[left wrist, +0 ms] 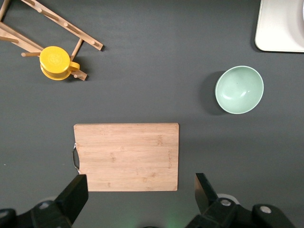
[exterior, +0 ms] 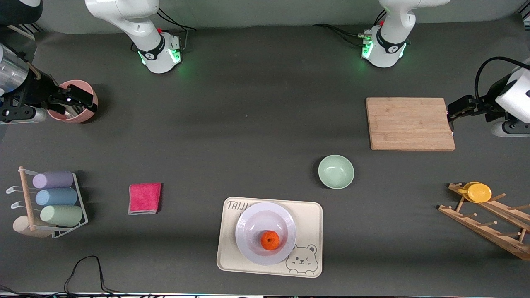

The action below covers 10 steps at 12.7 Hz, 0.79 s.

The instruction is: Place orange and plate with both arms

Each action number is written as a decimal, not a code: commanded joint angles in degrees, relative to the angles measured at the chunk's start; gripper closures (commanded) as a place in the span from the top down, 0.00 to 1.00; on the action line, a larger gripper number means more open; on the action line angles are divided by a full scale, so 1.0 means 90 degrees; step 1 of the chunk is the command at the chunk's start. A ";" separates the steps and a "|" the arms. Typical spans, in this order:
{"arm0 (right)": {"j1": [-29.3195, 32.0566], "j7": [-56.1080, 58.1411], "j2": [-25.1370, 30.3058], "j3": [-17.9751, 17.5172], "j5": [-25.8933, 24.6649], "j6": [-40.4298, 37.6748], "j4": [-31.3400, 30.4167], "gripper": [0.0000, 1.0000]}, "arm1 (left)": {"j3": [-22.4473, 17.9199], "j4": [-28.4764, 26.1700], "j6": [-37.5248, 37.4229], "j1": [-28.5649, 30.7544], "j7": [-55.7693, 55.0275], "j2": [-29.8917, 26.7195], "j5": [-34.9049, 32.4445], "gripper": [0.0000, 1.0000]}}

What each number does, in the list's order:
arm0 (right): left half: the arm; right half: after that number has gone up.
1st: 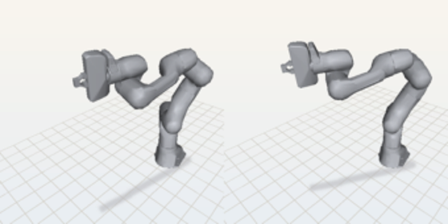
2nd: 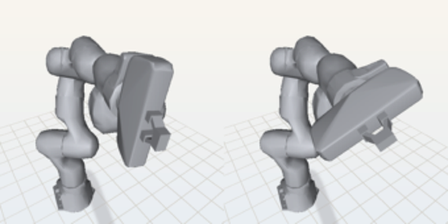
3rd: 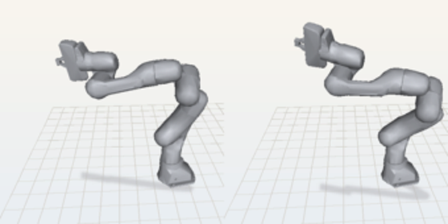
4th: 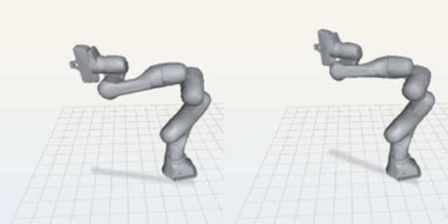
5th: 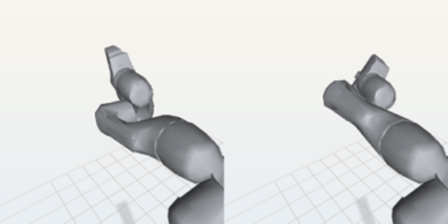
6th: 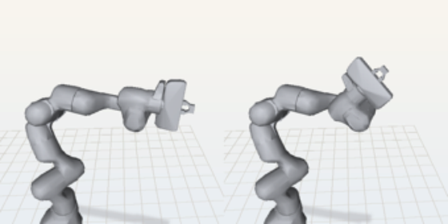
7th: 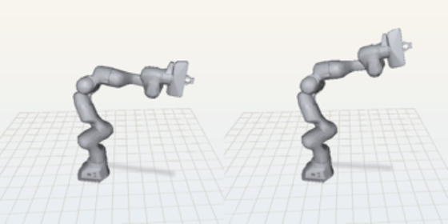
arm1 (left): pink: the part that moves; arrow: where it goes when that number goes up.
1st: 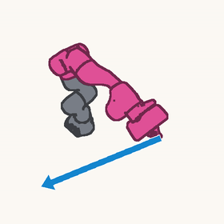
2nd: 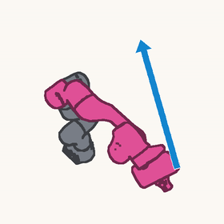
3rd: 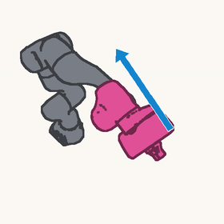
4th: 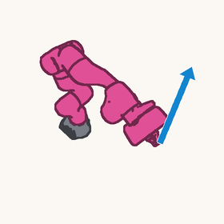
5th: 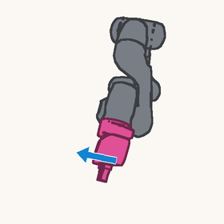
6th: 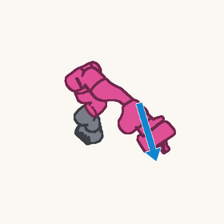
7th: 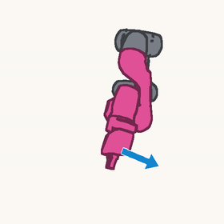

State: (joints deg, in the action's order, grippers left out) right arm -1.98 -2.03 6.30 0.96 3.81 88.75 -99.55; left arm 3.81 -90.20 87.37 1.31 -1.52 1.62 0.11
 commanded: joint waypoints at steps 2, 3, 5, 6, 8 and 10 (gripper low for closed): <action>-0.0055 0.0128 0.0062 0.0196 0.0035 -0.0164 0.0055 1.00 | -0.0062 -0.0007 -0.0040 -0.0087 0.0032 -0.0044 0.0007 1.00; 0.0053 0.0128 0.0062 0.0186 0.0055 -0.0144 0.0094 1.00 | -0.0062 0.0002 -0.0040 -0.0087 0.0022 -0.0044 0.0007 1.00; 0.0151 0.0128 0.0062 0.0157 0.0084 -0.0144 0.0192 1.00 | -0.0062 0.0012 -0.0050 -0.0087 0.0012 -0.0044 0.0017 1.00; 0.0161 0.0128 0.0071 0.0157 0.0074 -0.0164 0.0240 1.00 | -0.0062 0.0012 -0.0050 -0.0097 0.0003 -0.0044 0.0007 1.00; 0.0161 0.0128 0.0071 0.0147 0.0035 -0.0164 0.0241 1.00 | -0.0062 0.0012 -0.0040 -0.0097 0.0003 -0.0044 -0.0003 1.00; 0.0161 0.0128 0.0062 0.0137 0.0035 -0.0164 0.0241 1.00 | -0.0062 0.0012 -0.0040 -0.0097 0.0003 -0.0044 -0.0003 1.00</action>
State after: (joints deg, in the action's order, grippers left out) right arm -0.79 -1.79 6.52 2.42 3.81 88.66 -98.04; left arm 3.81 -90.20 87.37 1.29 -1.52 1.62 0.11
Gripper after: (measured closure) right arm 0.000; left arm 0.000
